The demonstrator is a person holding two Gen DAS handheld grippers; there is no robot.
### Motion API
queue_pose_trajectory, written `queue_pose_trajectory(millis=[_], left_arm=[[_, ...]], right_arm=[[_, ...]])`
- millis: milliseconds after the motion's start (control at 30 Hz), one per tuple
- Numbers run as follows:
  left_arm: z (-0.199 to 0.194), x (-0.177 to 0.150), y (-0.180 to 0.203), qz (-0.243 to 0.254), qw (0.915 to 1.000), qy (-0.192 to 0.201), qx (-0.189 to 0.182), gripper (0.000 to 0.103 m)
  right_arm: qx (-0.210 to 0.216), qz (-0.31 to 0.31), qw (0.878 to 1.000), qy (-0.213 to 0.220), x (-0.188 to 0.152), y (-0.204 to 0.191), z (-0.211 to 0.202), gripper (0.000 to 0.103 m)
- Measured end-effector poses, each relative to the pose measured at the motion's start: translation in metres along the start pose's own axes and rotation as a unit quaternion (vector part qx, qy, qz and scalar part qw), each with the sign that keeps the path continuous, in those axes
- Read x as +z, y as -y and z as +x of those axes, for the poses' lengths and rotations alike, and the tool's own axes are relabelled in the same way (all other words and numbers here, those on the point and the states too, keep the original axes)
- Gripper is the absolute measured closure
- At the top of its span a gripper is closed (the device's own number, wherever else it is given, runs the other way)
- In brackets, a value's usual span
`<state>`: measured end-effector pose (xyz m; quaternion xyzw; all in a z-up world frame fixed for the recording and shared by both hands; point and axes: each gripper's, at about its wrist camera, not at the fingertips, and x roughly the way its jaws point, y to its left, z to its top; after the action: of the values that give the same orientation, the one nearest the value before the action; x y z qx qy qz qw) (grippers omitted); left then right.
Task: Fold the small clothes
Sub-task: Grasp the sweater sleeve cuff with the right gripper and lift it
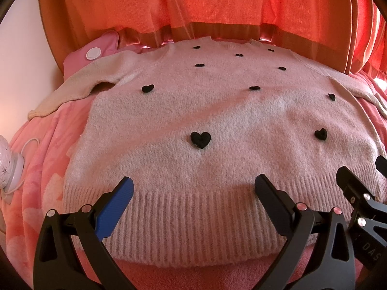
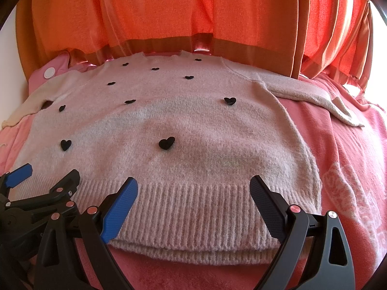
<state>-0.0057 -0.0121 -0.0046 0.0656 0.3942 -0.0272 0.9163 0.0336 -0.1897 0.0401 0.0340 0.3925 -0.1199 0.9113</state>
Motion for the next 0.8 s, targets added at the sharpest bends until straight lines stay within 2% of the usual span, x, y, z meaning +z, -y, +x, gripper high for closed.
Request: queue_pose_trajectory(millis=[167,300,367,400,533,600,667,700,767,800], left_arm=[[0.0,0.0,0.0,-0.002,1.0,-0.001,-0.001,0.005],[-0.002,0.003,-0.008,-0.016,0.9998,-0.009,-0.008,0.005],[-0.003,0.009,-0.017,-0.028,0.9991,-0.018,-0.026,0.005],[-0.003,0.014,-0.024,-0.039,0.9977,-0.025,-0.049,0.005],[-0.002,0.04,-0.041,-0.079,0.9922,-0.036,-0.089,0.005],[0.0,0.059,-0.043,-0.083,0.992,-0.031,-0.09,0.005],[0.004,0.075,-0.043,-0.09,0.9922,-0.025,-0.083,0.005],[0.007,0.085,-0.041,-0.096,0.992,-0.018,-0.081,0.005],[0.016,0.099,-0.038,-0.102,0.992,-0.01,-0.074,0.005],[0.024,0.107,-0.035,-0.104,0.9918,-0.01,-0.073,0.005]], right_arm=[[0.006,0.004,1.0,-0.002,0.001,0.001,0.0,0.012],[0.056,0.067,0.996,-0.012,0.022,0.032,-0.011,0.012],[0.069,0.119,0.99,0.009,0.043,0.07,-0.024,0.012],[0.068,0.139,0.988,0.021,0.053,0.091,-0.027,0.012],[0.017,0.221,0.974,0.039,0.084,0.196,-0.007,0.012],[-0.019,0.284,0.958,0.029,0.086,0.266,0.023,0.012],[-0.037,0.351,0.936,0.013,0.078,0.322,0.05,0.012],[-0.046,0.389,0.92,0.007,0.071,0.347,0.064,0.012],[-0.038,0.468,0.883,0.0,0.054,0.398,0.092,0.021],[-0.036,0.487,0.873,-0.002,0.05,0.41,0.1,0.021]])
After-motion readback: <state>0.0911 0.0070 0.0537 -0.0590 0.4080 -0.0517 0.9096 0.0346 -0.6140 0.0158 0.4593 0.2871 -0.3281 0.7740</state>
